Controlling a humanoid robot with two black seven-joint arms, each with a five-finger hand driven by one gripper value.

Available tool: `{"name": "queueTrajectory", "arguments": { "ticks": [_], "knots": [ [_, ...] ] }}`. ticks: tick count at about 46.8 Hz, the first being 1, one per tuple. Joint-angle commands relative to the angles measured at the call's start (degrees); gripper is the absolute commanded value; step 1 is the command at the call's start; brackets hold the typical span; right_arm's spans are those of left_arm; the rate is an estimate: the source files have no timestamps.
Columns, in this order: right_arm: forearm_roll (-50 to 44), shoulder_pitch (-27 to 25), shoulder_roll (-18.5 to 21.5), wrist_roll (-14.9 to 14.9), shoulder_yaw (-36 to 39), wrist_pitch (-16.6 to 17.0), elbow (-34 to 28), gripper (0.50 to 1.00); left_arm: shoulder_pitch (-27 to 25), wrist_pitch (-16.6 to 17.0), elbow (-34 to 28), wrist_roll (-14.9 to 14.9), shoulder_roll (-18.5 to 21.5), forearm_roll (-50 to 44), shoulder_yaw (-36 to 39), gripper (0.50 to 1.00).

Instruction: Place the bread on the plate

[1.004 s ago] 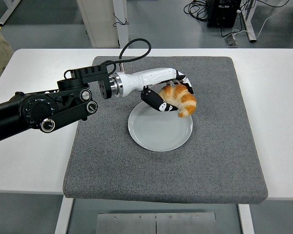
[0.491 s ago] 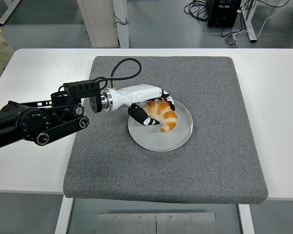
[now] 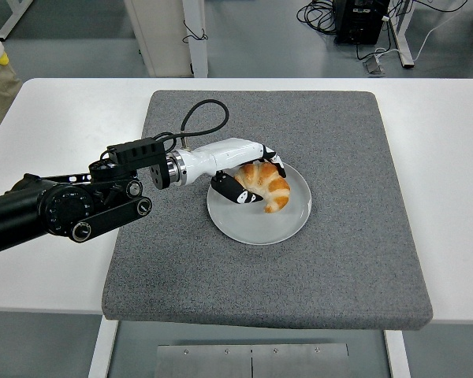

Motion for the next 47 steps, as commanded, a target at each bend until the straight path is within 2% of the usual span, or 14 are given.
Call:
{"name": "queueTrajectory", "arguments": {
  "ticks": [1, 38, 39, 40, 41, 42, 47],
  "knots": [
    [0.00, 0.06, 0.00, 0.01, -0.01, 0.00, 0.00, 1.000, 0.35, 0.10, 0.33, 0.00, -0.15, 0.02, 0.06, 0.500],
    [0.00, -0.02, 0.00, 0.01, -0.01, 0.00, 0.00, 1.000, 1.58, 1.07, 3.14, 0.09, -3.05, 0.02, 0.59, 0.500],
    [0.00, -0.02, 0.00, 0.01, -0.01, 0.00, 0.00, 1.000, 1.58, 1.07, 3.14, 0.09, -3.05, -0.07, 0.50, 0.550],
    [0.00, 0.06, 0.00, 0.01, -0.01, 0.00, 0.00, 1.000, 1.58, 1.07, 3.14, 0.09, -3.05, -0.16, 0.41, 0.644],
    [0.00, -0.02, 0.00, 0.01, -0.01, 0.00, 0.00, 1.000, 1.58, 1.07, 3.14, 0.18, -3.14, -0.33, 0.15, 0.709],
    [0.00, 0.06, 0.00, 0.01, -0.01, 0.00, 0.00, 1.000, 1.58, 1.07, 3.14, 0.18, -3.14, -0.59, -0.11, 0.753],
    [0.00, -0.02, 0.00, 0.01, -0.01, 0.00, 0.00, 1.000, 1.49, 0.80, 3.14, 0.09, -3.23, -3.14, 0.50, 0.857]
  ]
}}
